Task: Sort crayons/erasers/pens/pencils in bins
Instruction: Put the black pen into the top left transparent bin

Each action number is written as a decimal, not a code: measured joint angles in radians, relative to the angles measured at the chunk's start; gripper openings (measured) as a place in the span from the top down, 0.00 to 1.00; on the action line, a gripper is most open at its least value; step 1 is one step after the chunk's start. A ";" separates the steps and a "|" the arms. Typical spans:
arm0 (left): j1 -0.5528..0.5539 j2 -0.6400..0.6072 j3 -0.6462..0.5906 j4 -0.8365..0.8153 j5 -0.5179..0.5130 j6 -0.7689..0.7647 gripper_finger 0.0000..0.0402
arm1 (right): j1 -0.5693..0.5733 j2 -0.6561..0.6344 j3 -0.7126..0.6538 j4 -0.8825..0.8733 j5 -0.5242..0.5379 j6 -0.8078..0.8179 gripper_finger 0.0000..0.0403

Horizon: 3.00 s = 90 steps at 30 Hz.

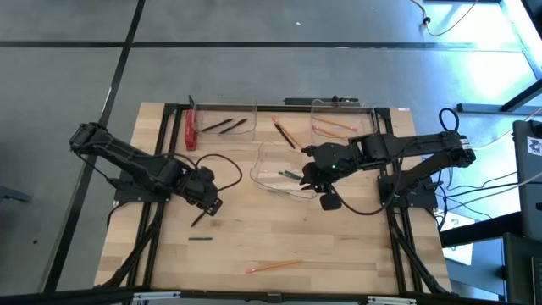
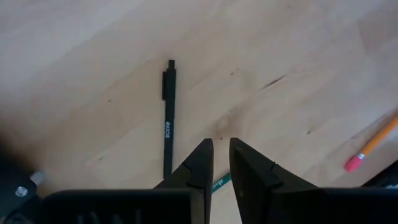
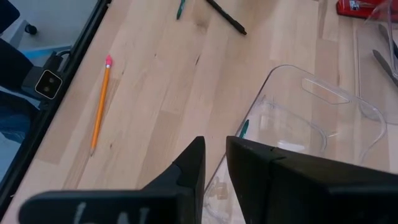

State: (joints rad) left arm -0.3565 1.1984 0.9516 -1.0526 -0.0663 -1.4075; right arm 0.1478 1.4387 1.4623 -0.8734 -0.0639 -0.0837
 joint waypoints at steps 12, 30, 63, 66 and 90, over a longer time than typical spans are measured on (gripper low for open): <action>0.016 0.000 -0.115 0.093 -0.002 0.028 0.55 | 0.000 0.000 0.000 0.000 0.000 0.000 0.83; 0.082 0.176 -0.281 0.331 0.013 0.188 0.45 | 0.000 0.000 0.000 0.002 0.000 0.001 0.83; 0.080 0.364 -0.211 0.316 0.011 0.151 0.83 | 0.000 0.000 0.000 0.002 0.000 -0.001 0.83; 0.079 0.364 -0.211 0.315 -0.007 0.132 0.91 | 0.000 0.000 0.000 0.002 0.000 0.001 0.83; 0.083 0.312 -0.205 0.300 -0.042 0.080 0.97 | 0.000 0.000 0.000 0.002 0.000 -0.001 0.83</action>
State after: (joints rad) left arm -0.2738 1.5099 0.7470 -0.7526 -0.1087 -1.3274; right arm 0.1482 1.4387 1.4624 -0.8719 -0.0635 -0.0844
